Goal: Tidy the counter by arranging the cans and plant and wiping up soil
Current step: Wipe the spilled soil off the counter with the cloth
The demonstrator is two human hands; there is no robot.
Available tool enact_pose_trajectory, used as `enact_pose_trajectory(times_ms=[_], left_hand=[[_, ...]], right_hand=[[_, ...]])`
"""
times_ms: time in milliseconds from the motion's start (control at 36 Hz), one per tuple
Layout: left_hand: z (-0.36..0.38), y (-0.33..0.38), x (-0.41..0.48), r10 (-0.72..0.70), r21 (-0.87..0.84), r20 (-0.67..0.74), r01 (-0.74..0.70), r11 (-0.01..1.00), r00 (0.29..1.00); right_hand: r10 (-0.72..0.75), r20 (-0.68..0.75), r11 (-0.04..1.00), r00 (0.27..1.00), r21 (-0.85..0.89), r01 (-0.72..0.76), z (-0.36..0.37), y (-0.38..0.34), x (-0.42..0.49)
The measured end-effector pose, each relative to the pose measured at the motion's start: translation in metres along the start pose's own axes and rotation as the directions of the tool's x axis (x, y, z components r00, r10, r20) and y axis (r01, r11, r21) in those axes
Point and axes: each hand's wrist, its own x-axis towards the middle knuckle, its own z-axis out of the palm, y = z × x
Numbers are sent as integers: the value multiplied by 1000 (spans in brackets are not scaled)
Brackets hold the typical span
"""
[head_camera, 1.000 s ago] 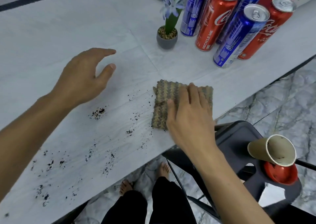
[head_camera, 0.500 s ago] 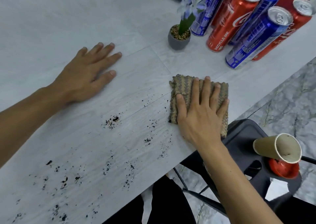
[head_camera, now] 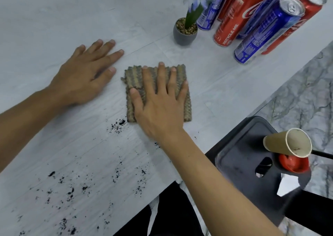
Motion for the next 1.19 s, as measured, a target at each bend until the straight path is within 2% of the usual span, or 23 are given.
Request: enact_pose_trajectory(times_ms=[139, 278, 528, 861, 1000, 1194], left_hand=[[0, 0, 0, 3, 5, 1, -3, 1000, 1000], [0, 0, 0, -4, 20, 6, 4, 1000, 1000], [1, 7, -2, -24, 25, 1, 24, 999, 1000], [-8, 10, -10, -34, 9, 17, 34, 999, 999], [-16, -5, -25, -43, 19, 59, 42, 999, 997], [-13, -16, -29, -12, 81, 50, 8, 997, 999]], right_hand=[[-68, -12, 998, 998, -7, 68, 11, -13, -48], [-38, -37, 999, 999, -4, 38, 15, -9, -95], [213, -77, 977, 974, -14, -215, 9, 25, -142], [405, -53, 913, 913, 77, -401, -27, 82, -79], [373, -38, 928, 927, 25, -373, -30, 83, -51], [248, -31, 968, 968, 31, -247, -21, 50, -10]])
